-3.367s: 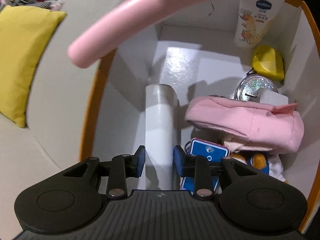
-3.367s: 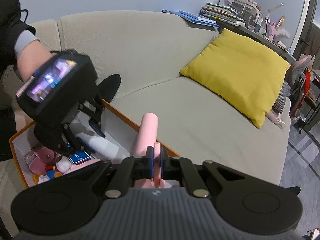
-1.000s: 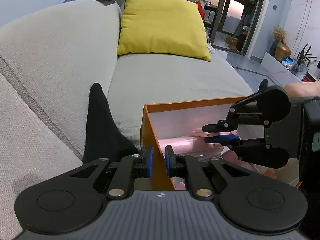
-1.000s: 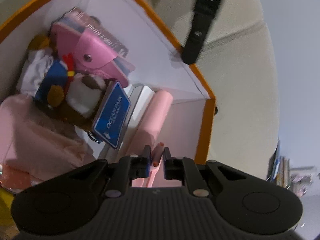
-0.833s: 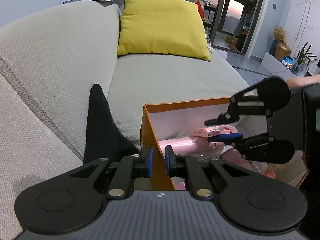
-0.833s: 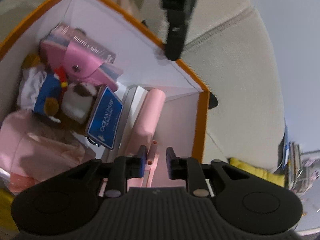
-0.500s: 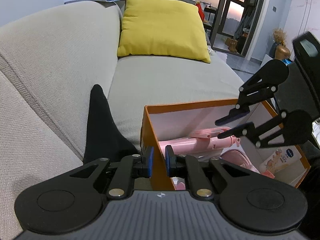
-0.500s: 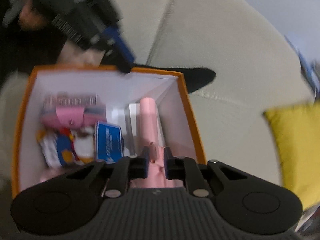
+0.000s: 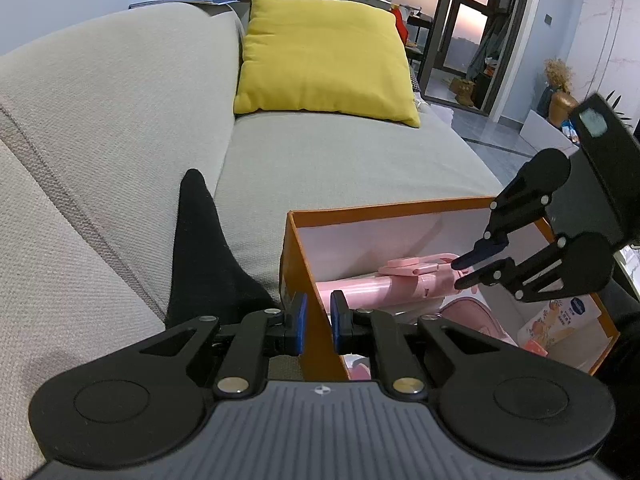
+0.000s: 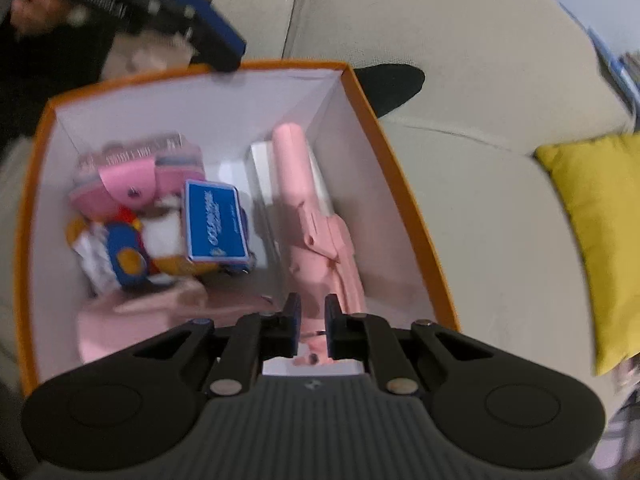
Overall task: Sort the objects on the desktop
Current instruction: 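Lower the pink selfie stick into the box and open the right tool, then withdraw both tools up from the box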
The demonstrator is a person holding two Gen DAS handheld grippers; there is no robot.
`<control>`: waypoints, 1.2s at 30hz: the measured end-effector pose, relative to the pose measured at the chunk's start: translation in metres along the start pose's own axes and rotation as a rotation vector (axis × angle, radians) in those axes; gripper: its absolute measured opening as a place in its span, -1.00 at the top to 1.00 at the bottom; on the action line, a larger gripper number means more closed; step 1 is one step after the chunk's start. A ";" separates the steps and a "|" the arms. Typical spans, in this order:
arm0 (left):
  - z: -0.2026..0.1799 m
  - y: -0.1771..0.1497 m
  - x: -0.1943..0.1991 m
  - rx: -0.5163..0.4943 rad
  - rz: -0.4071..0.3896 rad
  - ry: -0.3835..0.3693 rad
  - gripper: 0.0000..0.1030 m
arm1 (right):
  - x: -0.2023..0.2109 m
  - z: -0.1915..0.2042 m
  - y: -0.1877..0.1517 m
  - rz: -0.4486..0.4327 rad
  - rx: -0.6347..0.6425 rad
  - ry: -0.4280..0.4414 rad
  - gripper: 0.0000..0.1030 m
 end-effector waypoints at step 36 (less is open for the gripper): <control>-0.034 0.007 0.026 -0.023 -0.058 -0.027 0.64 | 0.030 0.017 0.017 -0.077 0.018 -0.142 0.75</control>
Point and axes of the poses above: each gripper's, at about its wrist camera, not at the fingertips, and x roughly against the way its jaws point, z to its left, y to its top, the point moved 3 cm from there along -x, roughly the way its jaws point, and after that the axes turned 6 degrees about -y, right-handed, at the moved point
